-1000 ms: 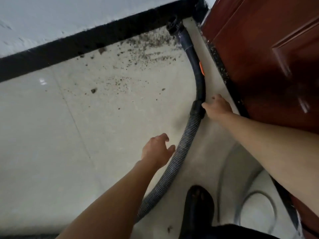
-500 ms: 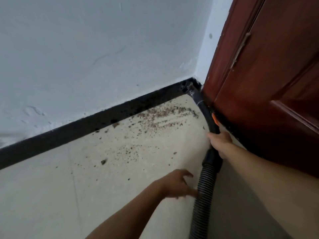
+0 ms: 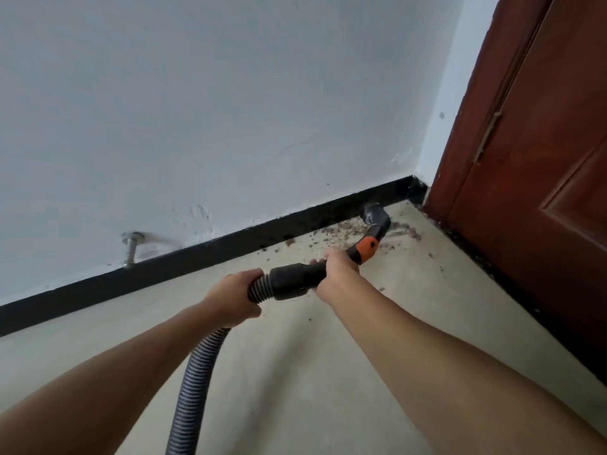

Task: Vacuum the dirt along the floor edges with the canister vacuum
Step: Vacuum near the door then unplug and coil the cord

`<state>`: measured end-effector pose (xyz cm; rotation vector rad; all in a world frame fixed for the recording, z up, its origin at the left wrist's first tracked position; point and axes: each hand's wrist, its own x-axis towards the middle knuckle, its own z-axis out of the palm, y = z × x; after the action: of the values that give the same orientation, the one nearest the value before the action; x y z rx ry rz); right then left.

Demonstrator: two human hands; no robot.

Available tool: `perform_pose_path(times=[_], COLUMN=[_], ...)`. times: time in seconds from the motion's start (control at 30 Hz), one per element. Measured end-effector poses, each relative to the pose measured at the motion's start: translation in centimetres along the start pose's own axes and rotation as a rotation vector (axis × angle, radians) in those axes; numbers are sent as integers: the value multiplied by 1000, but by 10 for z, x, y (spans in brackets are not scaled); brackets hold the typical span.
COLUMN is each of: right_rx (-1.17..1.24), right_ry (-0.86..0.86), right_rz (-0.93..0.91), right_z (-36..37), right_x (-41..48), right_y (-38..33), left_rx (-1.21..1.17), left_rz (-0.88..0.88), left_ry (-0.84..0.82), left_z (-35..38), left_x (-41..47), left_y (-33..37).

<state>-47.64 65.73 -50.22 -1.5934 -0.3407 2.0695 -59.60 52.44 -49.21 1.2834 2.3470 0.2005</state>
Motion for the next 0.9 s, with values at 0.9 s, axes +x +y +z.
perform_pose_path(times=[0.9], right_rx=[-514], right_ry=[-373], right_rz=[272], right_z=[49], right_x=[-12], right_y=[229], left_rx=[28], left_rz=[-433], left_ry=[-144], left_z=[72], left_x=[-144], left_y=[-222])
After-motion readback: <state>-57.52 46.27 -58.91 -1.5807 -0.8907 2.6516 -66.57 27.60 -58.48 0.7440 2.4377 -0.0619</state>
